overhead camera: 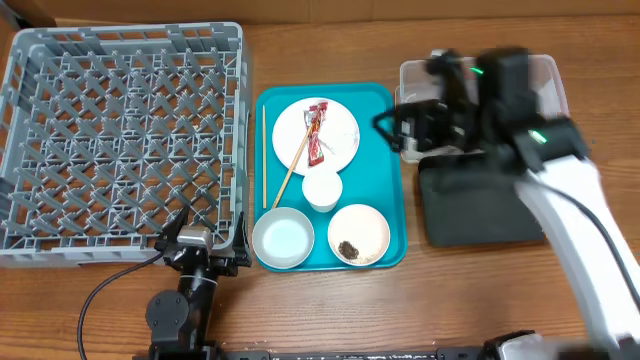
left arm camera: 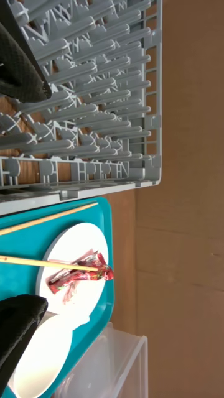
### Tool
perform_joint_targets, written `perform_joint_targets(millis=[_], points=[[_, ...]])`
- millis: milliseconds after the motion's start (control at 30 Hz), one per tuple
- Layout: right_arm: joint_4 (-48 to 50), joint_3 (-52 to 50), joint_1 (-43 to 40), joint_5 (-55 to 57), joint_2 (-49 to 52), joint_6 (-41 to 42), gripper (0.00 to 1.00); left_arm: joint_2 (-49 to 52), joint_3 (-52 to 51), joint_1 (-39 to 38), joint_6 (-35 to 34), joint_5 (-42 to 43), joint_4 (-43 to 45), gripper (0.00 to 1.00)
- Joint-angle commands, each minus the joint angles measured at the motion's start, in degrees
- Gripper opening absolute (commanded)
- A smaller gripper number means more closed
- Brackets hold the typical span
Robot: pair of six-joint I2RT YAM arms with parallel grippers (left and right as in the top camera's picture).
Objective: Sort waste into correct bins and load items into the dishwasher
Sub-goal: 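Reach right gripper to the plate and grasp the red wrapper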
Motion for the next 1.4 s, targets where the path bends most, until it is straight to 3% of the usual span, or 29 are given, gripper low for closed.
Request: perform_joint_targets(millis=[0,167,367,500,1100,1200,1367], points=[[8.28,3.37,4.87,-1.62,9.64,0.68,1.00,-0.42,-0.22,-0.37,1.07,0.46,-0.02,1.00],[19.39,3.34,8.72,-0.68,20.00,4.50,1.00,-0.42,-0.22,-0.37,1.07,0.46,-0.02,1.00],[19.87,3.34,15.85,24.11,26.21,4.50,1.00,-0.42,-0.22,-0.37,1.07,0.46,-0.02,1.00],[20.79,3.34,19.26,34.77,29.94,4.50,1.00,-0.42,-0.22,-0.37,1.07,0.46,-0.02,1.00],[25.05,3.34,19.34,34.42,38.16,4.50,0.89,-0.42,-0.22,-0.37,1.07,0.46,-0.02,1.00],[25.88,3.34,19.34,34.45,38.16,4.52,0.73,-0.42,-0.22,-0.37,1.07,0.46,-0.02,1.00],[25.92,3.34,19.23,34.47,38.16,5.05,0.34,-0.42,-0.22,-0.37,1.07,0.46,-0.02,1.00]])
